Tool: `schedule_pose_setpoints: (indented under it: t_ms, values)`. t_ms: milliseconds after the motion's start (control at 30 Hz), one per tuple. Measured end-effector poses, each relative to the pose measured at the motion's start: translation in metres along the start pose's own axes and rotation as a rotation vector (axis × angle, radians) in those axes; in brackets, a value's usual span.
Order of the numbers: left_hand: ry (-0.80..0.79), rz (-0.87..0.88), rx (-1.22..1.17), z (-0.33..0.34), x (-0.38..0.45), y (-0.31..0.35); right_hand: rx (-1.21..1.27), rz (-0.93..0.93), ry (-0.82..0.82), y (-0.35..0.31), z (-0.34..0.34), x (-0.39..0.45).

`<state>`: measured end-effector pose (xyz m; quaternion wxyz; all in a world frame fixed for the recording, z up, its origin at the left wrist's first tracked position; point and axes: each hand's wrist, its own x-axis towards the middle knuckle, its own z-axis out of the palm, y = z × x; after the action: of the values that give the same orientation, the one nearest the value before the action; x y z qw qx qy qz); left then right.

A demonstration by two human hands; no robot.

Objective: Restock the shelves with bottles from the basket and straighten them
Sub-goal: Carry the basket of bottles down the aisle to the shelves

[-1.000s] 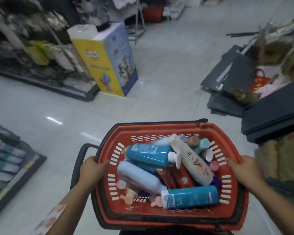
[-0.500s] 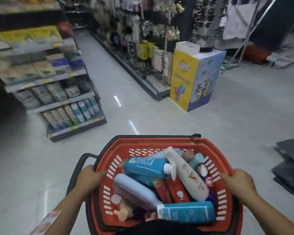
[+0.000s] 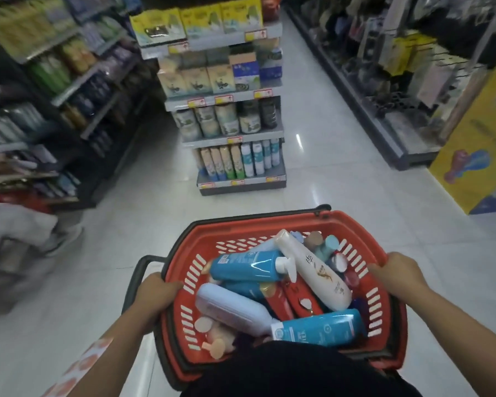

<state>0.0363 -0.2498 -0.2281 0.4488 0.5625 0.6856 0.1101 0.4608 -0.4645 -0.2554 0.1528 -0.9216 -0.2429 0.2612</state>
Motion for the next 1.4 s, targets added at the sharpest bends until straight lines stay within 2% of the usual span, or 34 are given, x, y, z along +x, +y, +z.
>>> schedule_pose_setpoints:
  t_ms: [333,500,767,1167,1267,1400]
  values:
    - [0.211,-0.204,-0.122,-0.021,0.089,0.055,-0.146,-0.288,-0.085,-0.186,0.001,0.183]
    - [0.309,-0.230,-0.123,-0.043,0.150,0.091,-0.138,-0.319,-0.130,-0.256,0.004,0.244]
    - [0.358,-0.349,-0.290,-0.082,0.223,0.070,-0.251,-0.514,-0.194,-0.415,0.043,0.297]
    - [0.385,-0.387,-0.269,-0.287,0.442,0.059,-0.303,-0.578,-0.231,-0.682,0.178,0.330]
    - [0.374,-0.428,-0.337,-0.325,0.475,0.059,-0.304,-0.613,-0.229,-0.754,0.199,0.343]
    - [0.388,-0.461,-0.298,-0.370,0.542,0.065,-0.371,-0.622,-0.213,-0.833,0.235,0.372]
